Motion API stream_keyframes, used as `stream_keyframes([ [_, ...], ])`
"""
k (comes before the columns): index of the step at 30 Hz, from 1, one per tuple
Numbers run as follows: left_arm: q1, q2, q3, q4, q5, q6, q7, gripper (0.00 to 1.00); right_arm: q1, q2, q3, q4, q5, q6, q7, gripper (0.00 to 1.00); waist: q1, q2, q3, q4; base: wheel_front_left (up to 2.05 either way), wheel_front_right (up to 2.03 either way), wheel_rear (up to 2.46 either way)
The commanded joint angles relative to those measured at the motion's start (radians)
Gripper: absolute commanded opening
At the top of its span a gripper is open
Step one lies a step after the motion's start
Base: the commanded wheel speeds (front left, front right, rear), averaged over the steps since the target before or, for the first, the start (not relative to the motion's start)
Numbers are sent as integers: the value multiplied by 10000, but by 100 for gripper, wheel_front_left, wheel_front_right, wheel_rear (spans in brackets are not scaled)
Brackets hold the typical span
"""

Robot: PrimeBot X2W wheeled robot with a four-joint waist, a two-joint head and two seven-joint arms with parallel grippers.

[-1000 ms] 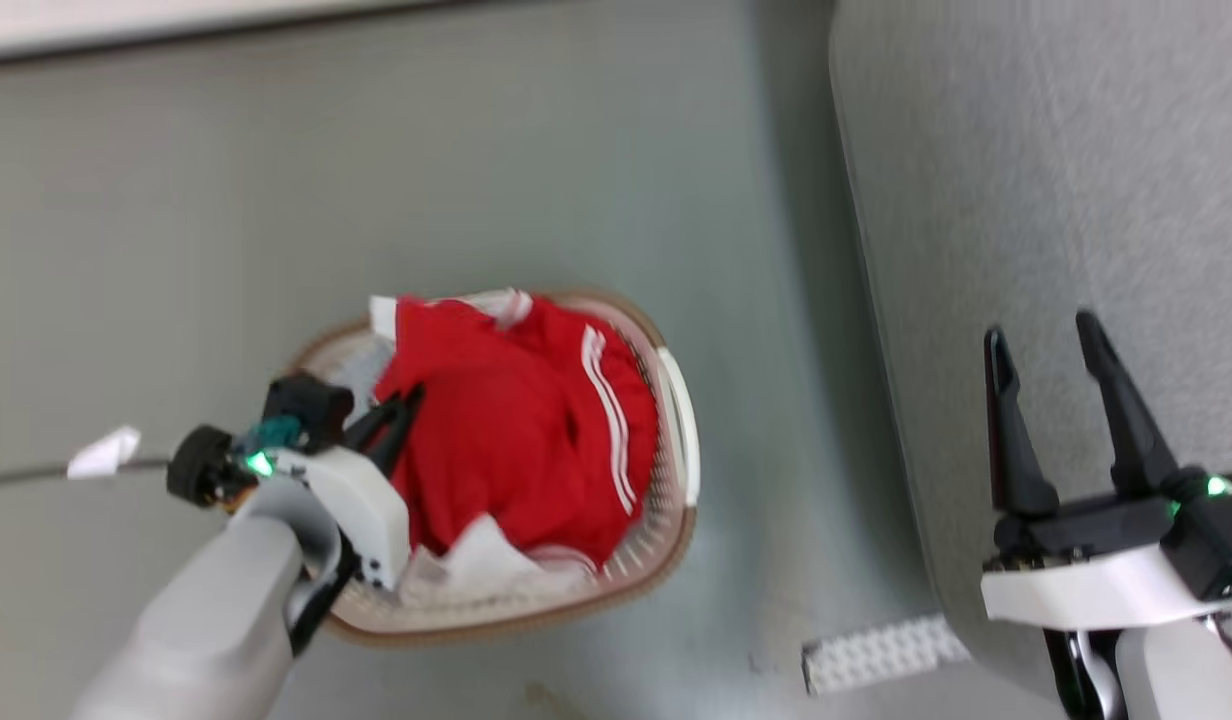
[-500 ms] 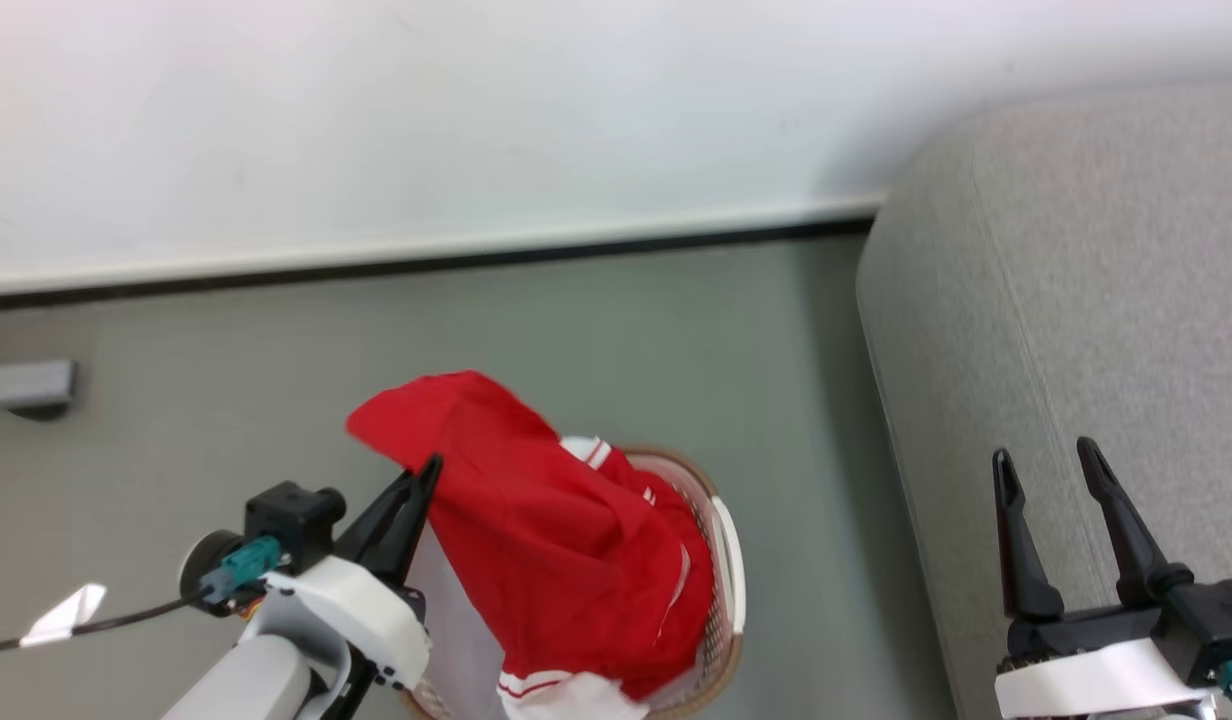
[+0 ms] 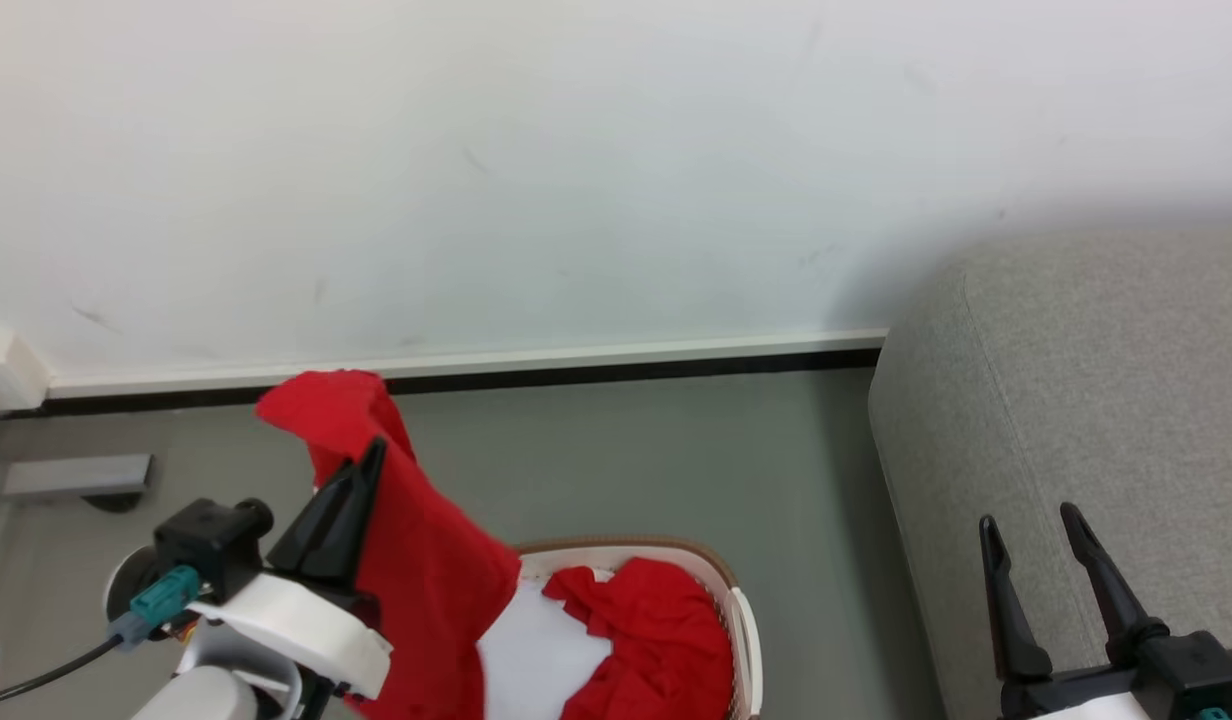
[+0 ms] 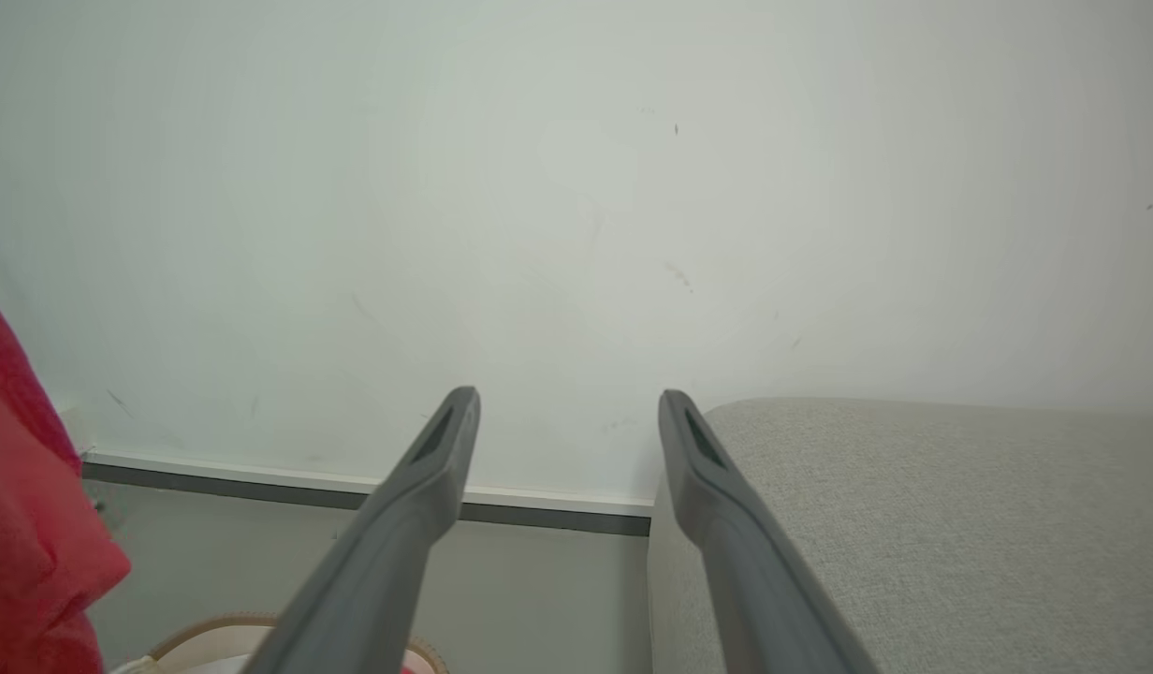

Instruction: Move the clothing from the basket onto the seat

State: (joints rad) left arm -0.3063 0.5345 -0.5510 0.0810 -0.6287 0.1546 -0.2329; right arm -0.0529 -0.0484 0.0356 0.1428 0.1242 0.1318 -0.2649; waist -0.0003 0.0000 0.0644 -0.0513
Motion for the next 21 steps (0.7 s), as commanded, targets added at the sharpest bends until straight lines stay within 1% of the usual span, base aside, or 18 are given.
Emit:
stream_keyframes([
  [1, 199, 146, 85, -151, -85, 94, 49, 0, 184, -34, 28, 47, -15, -21, 8, 100, 3, 0, -251, 19, 0, 0, 0],
  [6, 531, 413, 248, -599, -120, 496, 270, 0, 483, -35, 79, 155, -195, -21, 8, 100, 3, 0, -665, 4, 0, 0, 0],
  [12, 817, 730, 397, -986, -193, 722, 453, 0, 763, -34, 192, 324, -423, -21, 8, 100, 3, 0, -897, -9, 0, 0, 0],
  [21, 993, 919, 448, -1483, -222, 919, 596, 0, 772, -34, 352, 402, -354, -21, 8, 100, 3, 0, -999, -36, 0, 0, 0],
])
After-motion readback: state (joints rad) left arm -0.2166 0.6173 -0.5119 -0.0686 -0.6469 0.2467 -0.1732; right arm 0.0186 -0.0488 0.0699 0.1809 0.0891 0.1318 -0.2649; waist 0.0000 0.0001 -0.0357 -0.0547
